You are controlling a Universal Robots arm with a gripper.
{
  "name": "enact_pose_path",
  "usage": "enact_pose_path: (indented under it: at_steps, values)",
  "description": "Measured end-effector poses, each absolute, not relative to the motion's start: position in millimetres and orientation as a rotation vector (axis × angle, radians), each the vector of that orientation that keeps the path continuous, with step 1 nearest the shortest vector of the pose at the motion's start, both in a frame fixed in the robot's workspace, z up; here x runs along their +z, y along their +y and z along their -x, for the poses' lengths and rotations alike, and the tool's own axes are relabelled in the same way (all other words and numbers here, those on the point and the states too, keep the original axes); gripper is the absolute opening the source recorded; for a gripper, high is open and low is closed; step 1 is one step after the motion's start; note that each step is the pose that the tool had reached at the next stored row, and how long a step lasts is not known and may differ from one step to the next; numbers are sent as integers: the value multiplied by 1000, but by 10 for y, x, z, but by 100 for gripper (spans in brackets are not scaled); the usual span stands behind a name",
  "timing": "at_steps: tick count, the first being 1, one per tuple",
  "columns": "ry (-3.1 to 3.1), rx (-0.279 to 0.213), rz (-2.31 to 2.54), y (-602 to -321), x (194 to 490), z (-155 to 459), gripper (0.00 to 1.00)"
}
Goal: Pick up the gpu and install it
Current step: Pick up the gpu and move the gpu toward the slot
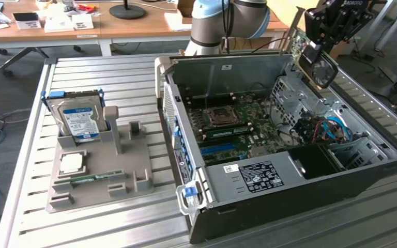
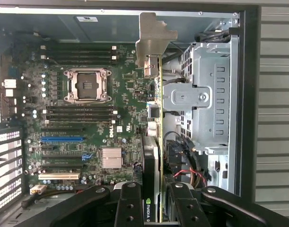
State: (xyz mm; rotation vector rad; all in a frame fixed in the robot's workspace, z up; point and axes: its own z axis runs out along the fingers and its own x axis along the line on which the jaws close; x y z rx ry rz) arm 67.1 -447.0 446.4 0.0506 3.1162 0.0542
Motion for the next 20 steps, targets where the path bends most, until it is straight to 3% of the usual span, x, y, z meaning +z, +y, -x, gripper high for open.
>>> enact_pose_path:
  at_steps: [20]
  values:
    - [3116,54,-51,-4470,4464,-784,27]
